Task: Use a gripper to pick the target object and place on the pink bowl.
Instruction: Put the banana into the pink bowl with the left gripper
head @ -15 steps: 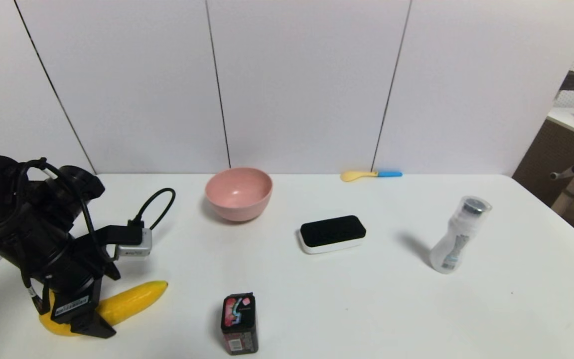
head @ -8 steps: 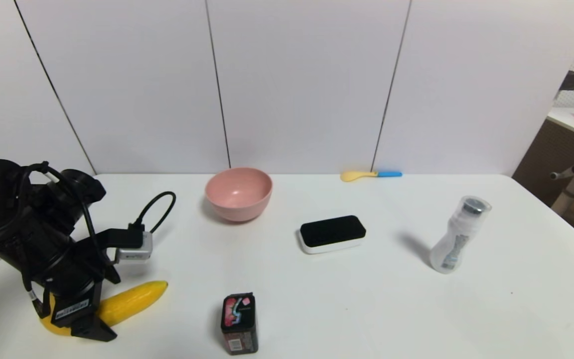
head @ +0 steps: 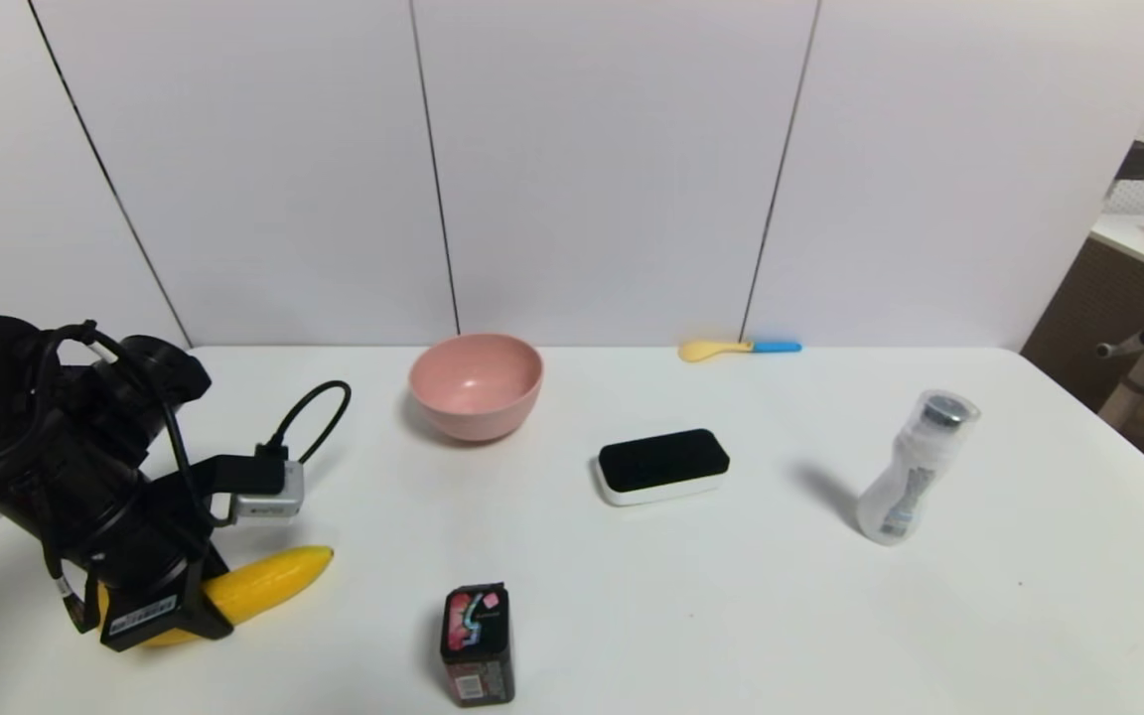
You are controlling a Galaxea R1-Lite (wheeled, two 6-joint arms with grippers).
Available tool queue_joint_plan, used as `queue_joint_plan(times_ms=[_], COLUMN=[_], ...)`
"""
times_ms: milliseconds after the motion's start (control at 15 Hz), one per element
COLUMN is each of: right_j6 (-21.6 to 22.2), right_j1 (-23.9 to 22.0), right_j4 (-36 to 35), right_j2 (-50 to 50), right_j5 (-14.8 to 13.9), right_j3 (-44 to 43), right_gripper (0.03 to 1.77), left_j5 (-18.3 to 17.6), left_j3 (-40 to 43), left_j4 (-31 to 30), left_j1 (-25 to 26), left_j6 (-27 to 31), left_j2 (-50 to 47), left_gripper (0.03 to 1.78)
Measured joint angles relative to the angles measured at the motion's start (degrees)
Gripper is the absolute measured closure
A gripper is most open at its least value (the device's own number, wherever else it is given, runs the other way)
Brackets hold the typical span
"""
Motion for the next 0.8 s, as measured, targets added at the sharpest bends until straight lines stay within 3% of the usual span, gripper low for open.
queue_joint_plan(times_ms=[333,800], right_j6=[0.00,0.01], right_j1=[0.00,0.00], right_j4=[0.01,0.01], right_j2=[0.00,0.00], right_j5=[0.00,0.00], right_j3=[0.00,0.00], right_gripper=[0.09,0.09], left_j5=[-0.11,-1.05], left_j3=[-2.32,-21.61], left_j4=[0.33,0.74], left_j1=[-0.94,-5.92], left_j6=[-0.32,-4.86], left_j2=[-1.24,-2.18], left_gripper=[1.25,1.25])
